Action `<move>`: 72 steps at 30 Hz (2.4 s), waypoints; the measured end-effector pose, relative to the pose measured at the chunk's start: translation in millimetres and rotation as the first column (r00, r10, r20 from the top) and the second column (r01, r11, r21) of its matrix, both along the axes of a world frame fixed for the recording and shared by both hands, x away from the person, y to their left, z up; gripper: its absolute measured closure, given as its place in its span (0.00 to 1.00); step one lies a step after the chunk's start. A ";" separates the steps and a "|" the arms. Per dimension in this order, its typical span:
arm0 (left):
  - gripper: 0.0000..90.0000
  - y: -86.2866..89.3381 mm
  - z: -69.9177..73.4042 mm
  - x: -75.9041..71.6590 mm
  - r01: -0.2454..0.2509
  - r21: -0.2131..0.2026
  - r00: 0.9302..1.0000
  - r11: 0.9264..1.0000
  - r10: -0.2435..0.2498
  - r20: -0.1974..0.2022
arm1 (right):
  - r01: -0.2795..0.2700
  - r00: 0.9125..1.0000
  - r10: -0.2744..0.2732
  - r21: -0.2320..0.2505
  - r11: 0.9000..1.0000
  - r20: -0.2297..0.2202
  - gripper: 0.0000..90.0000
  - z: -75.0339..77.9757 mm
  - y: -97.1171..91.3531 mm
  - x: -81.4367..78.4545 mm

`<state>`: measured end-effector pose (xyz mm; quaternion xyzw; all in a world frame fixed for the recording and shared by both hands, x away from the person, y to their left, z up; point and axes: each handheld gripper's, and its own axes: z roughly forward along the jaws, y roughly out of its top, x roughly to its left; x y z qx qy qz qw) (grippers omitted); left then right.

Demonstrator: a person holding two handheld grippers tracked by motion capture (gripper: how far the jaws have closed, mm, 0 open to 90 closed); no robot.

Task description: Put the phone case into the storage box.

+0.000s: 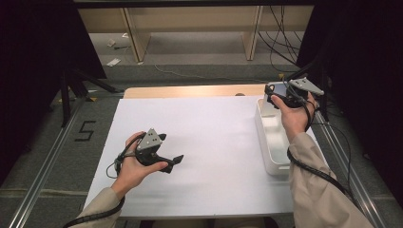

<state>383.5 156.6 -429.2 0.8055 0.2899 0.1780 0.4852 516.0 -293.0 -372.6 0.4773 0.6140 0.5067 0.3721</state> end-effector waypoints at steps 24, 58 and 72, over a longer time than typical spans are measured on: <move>0.01 -0.5 -0.6 -0.1 0.004 -0.002 1.000 1.000 -0.004 -0.002 | 0.018 0.999 -0.018 -0.011 1.000 -0.032 0.21 -6.4 -0.5 12.3; 0.01 -1.1 -0.8 -0.3 0.006 0.000 1.000 1.000 -0.006 -0.003 | 0.041 0.997 -0.043 -0.028 0.999 -0.068 0.21 -14.7 0.3 26.2; 0.01 -1.3 -0.5 -0.4 0.006 0.000 1.000 1.000 -0.006 -0.002 | 0.043 0.996 -0.046 -0.036 0.998 -0.082 0.21 -20.5 0.8 28.8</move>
